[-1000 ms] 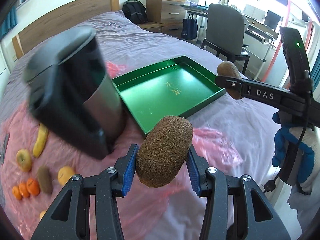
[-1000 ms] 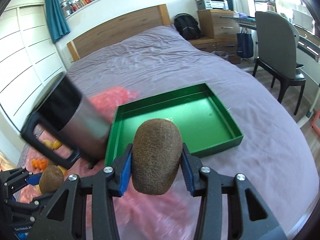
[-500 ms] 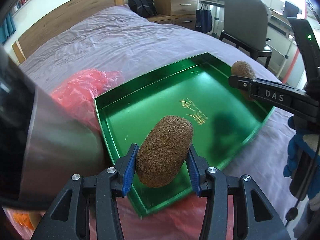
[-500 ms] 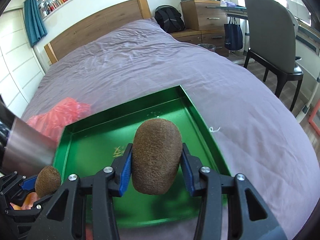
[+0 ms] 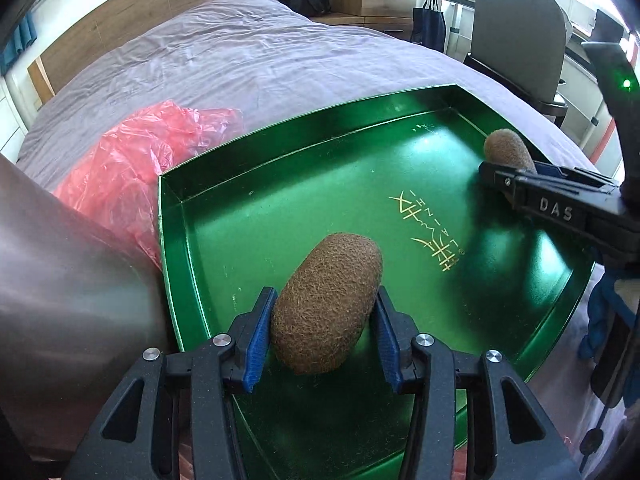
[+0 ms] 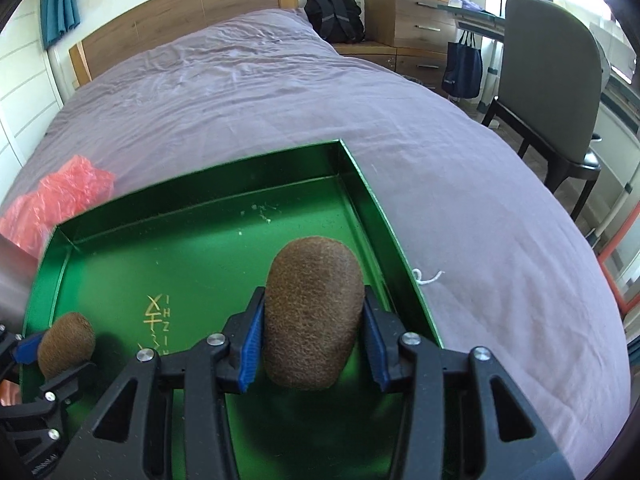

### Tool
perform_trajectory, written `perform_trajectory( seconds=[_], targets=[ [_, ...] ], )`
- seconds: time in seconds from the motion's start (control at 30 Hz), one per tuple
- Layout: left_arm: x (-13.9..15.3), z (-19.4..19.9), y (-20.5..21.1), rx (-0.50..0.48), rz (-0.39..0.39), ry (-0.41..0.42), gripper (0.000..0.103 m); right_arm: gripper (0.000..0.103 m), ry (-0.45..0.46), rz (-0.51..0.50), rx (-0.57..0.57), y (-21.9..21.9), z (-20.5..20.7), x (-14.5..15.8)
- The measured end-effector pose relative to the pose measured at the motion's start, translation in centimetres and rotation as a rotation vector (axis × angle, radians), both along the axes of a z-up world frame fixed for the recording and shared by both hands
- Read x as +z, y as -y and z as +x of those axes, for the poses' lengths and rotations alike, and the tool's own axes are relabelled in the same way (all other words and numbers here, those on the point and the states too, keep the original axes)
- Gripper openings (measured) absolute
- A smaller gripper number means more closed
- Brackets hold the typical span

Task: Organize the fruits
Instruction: 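Open both tools to drop the kiwis into the green tray, then move both tools back toward the remaining fruits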

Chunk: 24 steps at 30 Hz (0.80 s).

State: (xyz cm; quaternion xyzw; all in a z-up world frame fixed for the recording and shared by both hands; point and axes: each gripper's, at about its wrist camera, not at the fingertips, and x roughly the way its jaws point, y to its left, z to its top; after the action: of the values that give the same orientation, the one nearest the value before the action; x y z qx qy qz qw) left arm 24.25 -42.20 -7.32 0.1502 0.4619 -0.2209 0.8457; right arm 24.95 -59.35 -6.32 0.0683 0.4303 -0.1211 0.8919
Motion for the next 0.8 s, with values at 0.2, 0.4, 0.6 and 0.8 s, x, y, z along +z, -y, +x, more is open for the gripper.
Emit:
perform_trajectory(
  seconds=[0.2, 0.4, 0.6, 0.8],
  targets=[
    [0.1, 0.0, 0.1, -0.004, 0.005, -0.003, 0.042, 0.012, -0.005, -0.03, 0.0, -0.2, 0.0, -0.1],
    [1.2, -1.0, 0.5, -0.026, 0.04, 0.044, 0.047, 0.057, 0.005, -0.023, -0.008, 0.0, -0.4, 0.8],
    [4.7, -2.9, 0.1, -0.045, 0.016, 0.104, 0.054, 0.078, 0.059, -0.031, -0.009, -0.8, -2.5, 4.6],
    [9.2, -7.2, -1.7, -0.076, -0.048, 0.141, 0.06, 0.078, 0.142, -0.044, 0.011, -3.2, -6.6, 10.4]
  ],
)
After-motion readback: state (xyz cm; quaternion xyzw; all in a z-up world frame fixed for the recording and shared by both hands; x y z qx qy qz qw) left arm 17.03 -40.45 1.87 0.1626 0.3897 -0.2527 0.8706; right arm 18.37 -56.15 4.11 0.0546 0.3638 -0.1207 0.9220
